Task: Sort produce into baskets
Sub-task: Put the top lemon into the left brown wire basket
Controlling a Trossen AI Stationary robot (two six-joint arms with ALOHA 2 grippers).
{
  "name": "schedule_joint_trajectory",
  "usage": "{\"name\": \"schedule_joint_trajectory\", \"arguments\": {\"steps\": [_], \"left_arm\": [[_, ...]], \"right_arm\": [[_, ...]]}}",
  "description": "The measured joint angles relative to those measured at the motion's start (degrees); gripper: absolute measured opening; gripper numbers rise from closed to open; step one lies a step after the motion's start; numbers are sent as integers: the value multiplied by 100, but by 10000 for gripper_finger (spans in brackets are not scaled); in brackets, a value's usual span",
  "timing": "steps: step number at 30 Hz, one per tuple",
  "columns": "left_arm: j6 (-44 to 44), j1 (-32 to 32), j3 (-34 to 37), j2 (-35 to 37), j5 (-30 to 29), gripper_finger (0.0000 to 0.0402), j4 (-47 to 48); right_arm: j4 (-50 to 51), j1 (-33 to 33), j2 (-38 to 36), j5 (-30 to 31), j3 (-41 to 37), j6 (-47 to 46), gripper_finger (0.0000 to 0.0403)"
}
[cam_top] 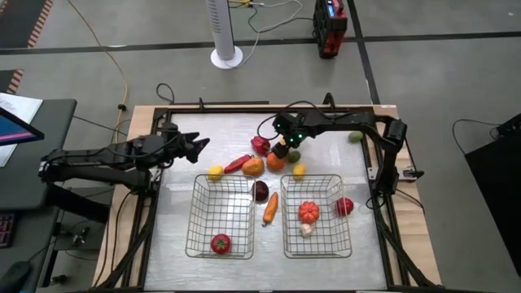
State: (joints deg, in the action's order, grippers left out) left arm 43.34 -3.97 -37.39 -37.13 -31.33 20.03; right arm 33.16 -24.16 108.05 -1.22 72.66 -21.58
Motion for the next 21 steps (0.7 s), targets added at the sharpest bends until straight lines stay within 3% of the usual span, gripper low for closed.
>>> {"name": "schedule_joint_trajectory", "arguments": {"steps": [12, 21], "left_arm": [[-826, 0, 0, -68, -60, 322, 0], [-480, 0, -79, -68, -86, 322, -89]], "right_arm": [[-130, -284, 56, -347, 19, 570, 219], [205, -276, -526, -342, 243, 850, 212]]}}
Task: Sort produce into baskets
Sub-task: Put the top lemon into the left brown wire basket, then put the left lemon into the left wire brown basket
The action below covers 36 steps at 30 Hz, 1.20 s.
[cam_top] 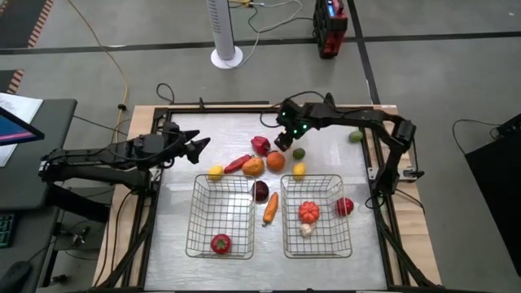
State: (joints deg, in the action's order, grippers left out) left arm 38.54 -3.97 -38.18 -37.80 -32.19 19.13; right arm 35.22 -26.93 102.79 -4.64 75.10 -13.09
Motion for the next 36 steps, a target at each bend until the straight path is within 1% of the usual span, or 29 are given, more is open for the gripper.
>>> {"name": "schedule_joint_trajectory", "arguments": {"steps": [2, 4, 7, 9, 11, 17, 21, 24, 27, 31, 34, 36], "left_arm": [[266, 0, -8, -1, -15, 322, -78], [712, 0, -8, -3, -90, 322, -105], [1496, 0, -8, -19, -176, 322, -109], [1779, 0, -8, -56, -168, 322, -128], [1894, 0, -8, -95, -151, 322, -205], [1965, 0, -17, -428, -150, 322, -968], [1928, 0, -17, -759, -146, 322, -1580], [1943, 0, -17, -943, -82, 322, -1841], [1887, -29, -15, -1025, 234, 322, -1859], [1568, -152, -15, -968, 853, 322, -1700], [1277, -243, -35, -815, 1277, 322, -1352], [1150, -318, -62, -708, 1666, 322, -839]], "right_arm": [[39, 98, -230, -103, 98, 72, 212], [-36, 263, -463, -385, 173, 213, 212], [-340, 619, -852, -750, 272, 544, 212], [-562, 912, -1044, -814, 308, 758, 212], [-791, 1232, -1169, -824, 306, 859, 212], [-1428, 2106, -1300, -897, 309, 857, 212], [-1664, 2603, -1151, -892, 308, 545, 212], [-1939, 2869, -964, -841, 306, 312, 214], [-2150, 3051, -731, -468, 305, 114, 229], [-2607, 3063, -391, -431, 352, -412, 276], [-2529, 3002, -152, -429, 621, -641, 313], [-2197, 2933, -70, -429, 869, -717, 332]]}}
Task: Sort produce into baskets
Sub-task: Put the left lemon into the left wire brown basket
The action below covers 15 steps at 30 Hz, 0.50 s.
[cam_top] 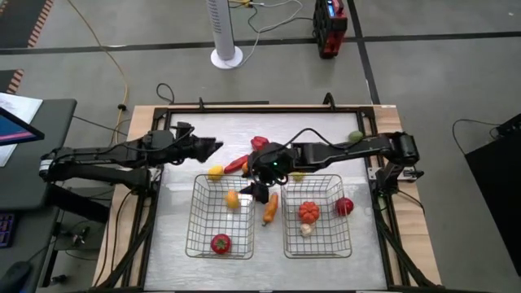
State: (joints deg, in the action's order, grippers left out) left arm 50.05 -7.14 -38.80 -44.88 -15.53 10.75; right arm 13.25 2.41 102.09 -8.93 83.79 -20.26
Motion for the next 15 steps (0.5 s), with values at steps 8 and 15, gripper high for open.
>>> {"name": "schedule_joint_trajectory", "arguments": {"steps": [8, 15], "left_arm": [[-637, -600, -95, -325, 1466, 322, 2267], [-918, -892, -110, -1279, 2112, 322, 3070]], "right_arm": [[1893, -434, -83, 1267, 1097, -49, 341], [2153, -758, -248, 1687, 1735, 38, 322]]}}
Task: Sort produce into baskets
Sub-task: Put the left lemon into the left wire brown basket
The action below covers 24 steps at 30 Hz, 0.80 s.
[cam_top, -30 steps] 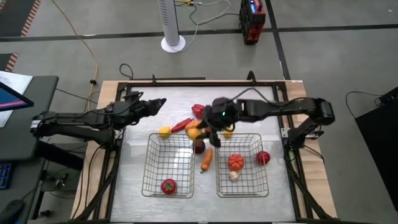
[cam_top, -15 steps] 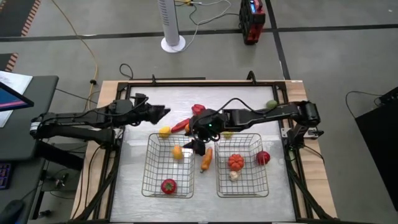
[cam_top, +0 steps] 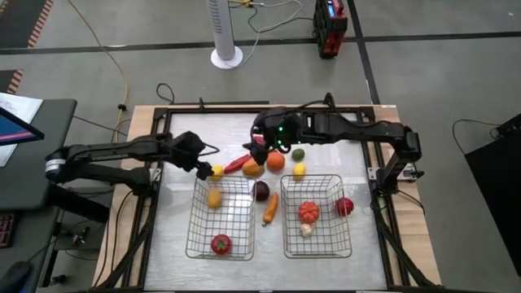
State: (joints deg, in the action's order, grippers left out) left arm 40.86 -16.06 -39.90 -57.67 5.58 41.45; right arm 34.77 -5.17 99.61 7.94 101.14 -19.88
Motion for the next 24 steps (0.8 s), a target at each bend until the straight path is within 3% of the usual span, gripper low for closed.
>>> {"name": "schedule_joint_trajectory", "arguments": {"steps": [17, 24], "left_arm": [[20, -45, -705, -2259, -143, 322, -291], [-284, 27, -951, -3143, -93, 306, -172]], "right_arm": [[168, -196, -2, -59, 68, 1191, 321], [441, -282, -2, -376, 68, 1310, 321]]}}
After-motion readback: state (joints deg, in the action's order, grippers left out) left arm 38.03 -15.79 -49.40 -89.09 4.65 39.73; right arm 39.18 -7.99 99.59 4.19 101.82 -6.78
